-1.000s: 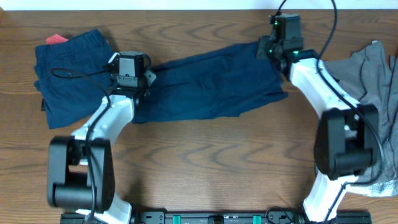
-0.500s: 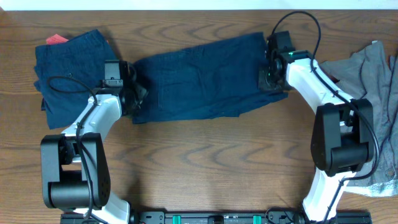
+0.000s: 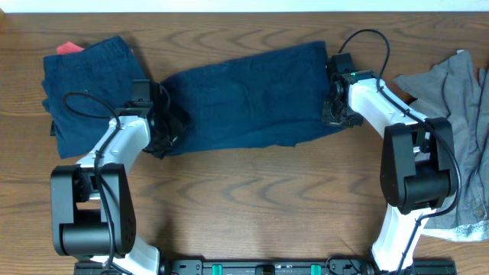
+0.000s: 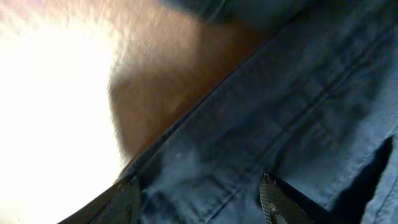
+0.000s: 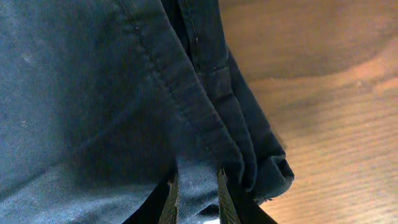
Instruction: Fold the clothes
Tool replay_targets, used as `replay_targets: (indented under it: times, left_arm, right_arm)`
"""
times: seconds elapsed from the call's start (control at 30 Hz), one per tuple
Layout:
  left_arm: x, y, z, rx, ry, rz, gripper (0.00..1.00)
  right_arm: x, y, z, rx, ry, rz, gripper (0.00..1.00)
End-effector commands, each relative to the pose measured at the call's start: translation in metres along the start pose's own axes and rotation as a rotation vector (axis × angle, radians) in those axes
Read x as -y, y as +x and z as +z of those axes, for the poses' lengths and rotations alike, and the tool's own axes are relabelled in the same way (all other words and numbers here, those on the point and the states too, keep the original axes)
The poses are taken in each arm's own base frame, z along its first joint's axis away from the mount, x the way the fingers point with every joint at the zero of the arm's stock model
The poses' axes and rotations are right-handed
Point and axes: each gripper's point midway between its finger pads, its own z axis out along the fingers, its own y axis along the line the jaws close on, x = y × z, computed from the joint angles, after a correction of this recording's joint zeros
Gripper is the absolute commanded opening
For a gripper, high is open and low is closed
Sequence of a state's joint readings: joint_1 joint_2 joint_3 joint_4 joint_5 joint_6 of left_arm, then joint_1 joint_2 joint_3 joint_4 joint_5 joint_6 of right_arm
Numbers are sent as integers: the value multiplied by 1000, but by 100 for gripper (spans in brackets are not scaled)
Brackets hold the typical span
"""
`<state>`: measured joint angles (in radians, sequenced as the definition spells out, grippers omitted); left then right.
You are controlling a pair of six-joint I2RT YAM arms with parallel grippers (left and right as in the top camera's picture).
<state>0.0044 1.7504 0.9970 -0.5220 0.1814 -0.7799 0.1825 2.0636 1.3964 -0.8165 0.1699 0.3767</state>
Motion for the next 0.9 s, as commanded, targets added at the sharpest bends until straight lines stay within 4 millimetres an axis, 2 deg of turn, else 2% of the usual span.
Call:
replay_targets:
  times: [0.0, 0.07, 0.17, 0.23, 0.3, 0.37, 0.47, 0.53, 0.6, 0.73, 0.87]
  left_arm:
    - [-7, 16, -3, -44, -40, 43, 63]
    - [-15, 27, -4, -82, -78, 61, 63]
    - [-28, 47, -7, -160, -139, 130, 64]
    - [-30, 57, -11, -207, -134, 180, 64]
    - [-26, 59, -15, -216, -103, 220, 64]
    - [-18, 51, -19, -176, -62, 248, 66]
    - [0, 39, -27, -103, 15, 305, 74]
    - [13, 32, -30, -65, 67, 343, 82]
    - [23, 25, -29, -31, 104, 379, 86]
    - [34, 15, -25, 10, 138, 398, 89]
    - [33, 14, -8, -6, 124, 394, 89]
  right_arm:
    - [16, 16, 8, -59, 69, 14, 20]
    - [26, 25, 7, -97, 99, 23, 20]
    - [61, 42, 2, -163, 236, 98, 20]
    - [83, 47, -1, -189, 306, 123, 20]
    - [93, 49, -2, -203, 316, 138, 19]
    - [99, 48, -2, -208, 316, 159, 19]
    - [103, 44, -6, -199, 295, 186, 20]
    - [102, 38, -12, -173, 273, 202, 20]
    - [100, 28, -23, -126, 252, 215, 21]
    - [91, 8, -49, -23, 172, 212, 22]
    - [80, -3, -75, 55, 69, 196, 24]
